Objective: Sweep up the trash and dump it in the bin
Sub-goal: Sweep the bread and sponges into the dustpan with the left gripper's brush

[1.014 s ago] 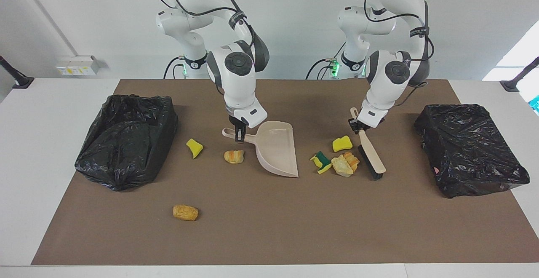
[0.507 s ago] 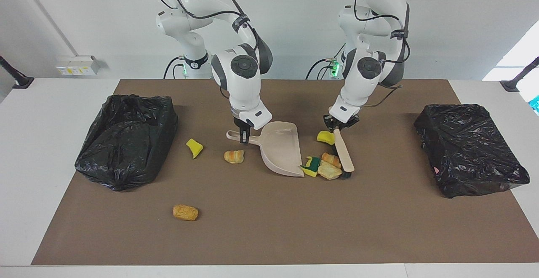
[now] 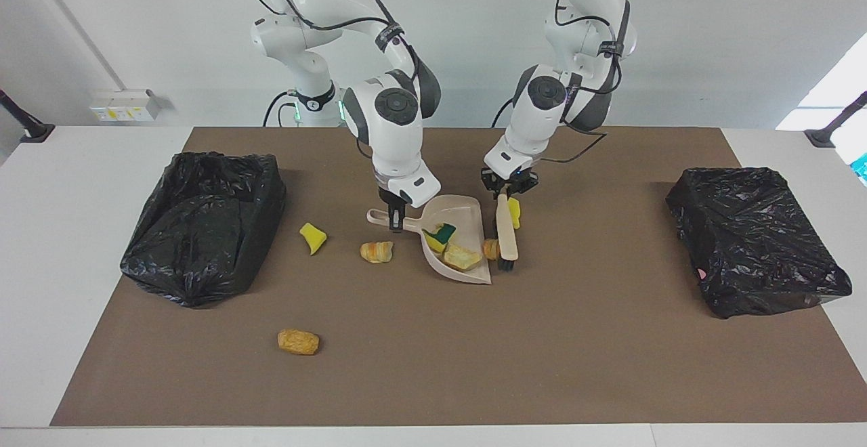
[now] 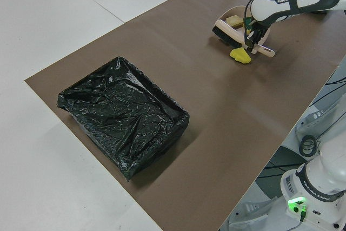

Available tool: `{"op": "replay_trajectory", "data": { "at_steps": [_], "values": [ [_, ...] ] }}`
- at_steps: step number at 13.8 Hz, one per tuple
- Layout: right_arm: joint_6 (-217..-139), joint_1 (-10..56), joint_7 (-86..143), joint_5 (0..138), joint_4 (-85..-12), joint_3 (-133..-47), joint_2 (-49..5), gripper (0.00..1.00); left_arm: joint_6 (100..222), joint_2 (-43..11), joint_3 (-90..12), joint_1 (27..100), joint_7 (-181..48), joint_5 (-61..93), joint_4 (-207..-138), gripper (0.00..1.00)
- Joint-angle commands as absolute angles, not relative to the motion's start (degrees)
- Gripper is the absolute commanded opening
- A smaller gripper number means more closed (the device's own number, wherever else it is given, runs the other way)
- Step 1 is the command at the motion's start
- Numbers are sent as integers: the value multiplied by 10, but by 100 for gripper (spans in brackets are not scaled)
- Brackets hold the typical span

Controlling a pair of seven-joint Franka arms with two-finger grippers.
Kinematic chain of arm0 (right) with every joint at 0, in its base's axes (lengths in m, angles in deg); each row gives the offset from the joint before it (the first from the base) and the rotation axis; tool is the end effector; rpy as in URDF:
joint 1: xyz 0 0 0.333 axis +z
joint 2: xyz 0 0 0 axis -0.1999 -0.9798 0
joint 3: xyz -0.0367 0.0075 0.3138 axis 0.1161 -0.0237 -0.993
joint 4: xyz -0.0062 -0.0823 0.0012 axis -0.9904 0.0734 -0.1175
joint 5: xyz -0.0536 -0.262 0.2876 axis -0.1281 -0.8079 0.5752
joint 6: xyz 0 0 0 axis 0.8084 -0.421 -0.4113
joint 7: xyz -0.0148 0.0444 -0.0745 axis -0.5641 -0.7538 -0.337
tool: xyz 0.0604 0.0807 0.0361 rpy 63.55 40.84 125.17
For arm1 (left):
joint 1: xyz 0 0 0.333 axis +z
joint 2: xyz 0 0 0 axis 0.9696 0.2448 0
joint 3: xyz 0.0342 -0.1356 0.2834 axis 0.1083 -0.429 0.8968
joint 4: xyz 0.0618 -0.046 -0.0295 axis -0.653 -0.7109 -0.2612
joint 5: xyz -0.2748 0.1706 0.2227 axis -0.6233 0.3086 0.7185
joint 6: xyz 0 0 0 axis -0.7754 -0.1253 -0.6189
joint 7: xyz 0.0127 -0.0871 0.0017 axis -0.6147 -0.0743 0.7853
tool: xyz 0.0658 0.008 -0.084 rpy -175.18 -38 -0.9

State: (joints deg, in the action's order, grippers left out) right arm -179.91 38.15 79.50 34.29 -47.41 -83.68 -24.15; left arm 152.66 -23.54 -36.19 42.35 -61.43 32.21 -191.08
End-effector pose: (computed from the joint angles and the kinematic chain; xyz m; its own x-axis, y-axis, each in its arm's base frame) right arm 0.5626 0.2884 0.3793 0.0185 0.9980 -0.0603 0.9998 -0.0178 0.0115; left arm 0.4418 -0.2968 0.3532 0.9906 -0.1293 -0.0445 -0.1240 -0.9867 0.1051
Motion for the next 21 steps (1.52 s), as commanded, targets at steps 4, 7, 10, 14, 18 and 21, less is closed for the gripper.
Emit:
{"op": "replay_trajectory", "data": {
  "at_steps": [4, 7, 10, 14, 18, 21],
  "values": [
    [-1819, 386, 771, 338, -479, -840, -247, 0, 1380, -259, -349, 442, -595, 303, -1849, 0],
    [-1819, 386, 770, 339, -479, -840, -246, 0, 1317, -275, -348, 451, -450, 303, -1855, 0],
    [-1819, 386, 770, 339, -479, -840, -246, 0, 1309, -308, -349, 445, -300, 303, -1904, 0],
    [-1820, 386, 771, 339, -481, -840, -246, 0, 1346, -372, -351, 414, -206, 303, -2003, 0],
    [-1820, 386, 771, 339, -488, -840, -244, 0, 1446, -342, -352, 374, -212, 303, -2017, 0],
    [-1821, 387, 770, 339, -489, -840, -244, 0, 1485, -322, -353, 365, -226, 303, -2015, 0]
  ]
}}
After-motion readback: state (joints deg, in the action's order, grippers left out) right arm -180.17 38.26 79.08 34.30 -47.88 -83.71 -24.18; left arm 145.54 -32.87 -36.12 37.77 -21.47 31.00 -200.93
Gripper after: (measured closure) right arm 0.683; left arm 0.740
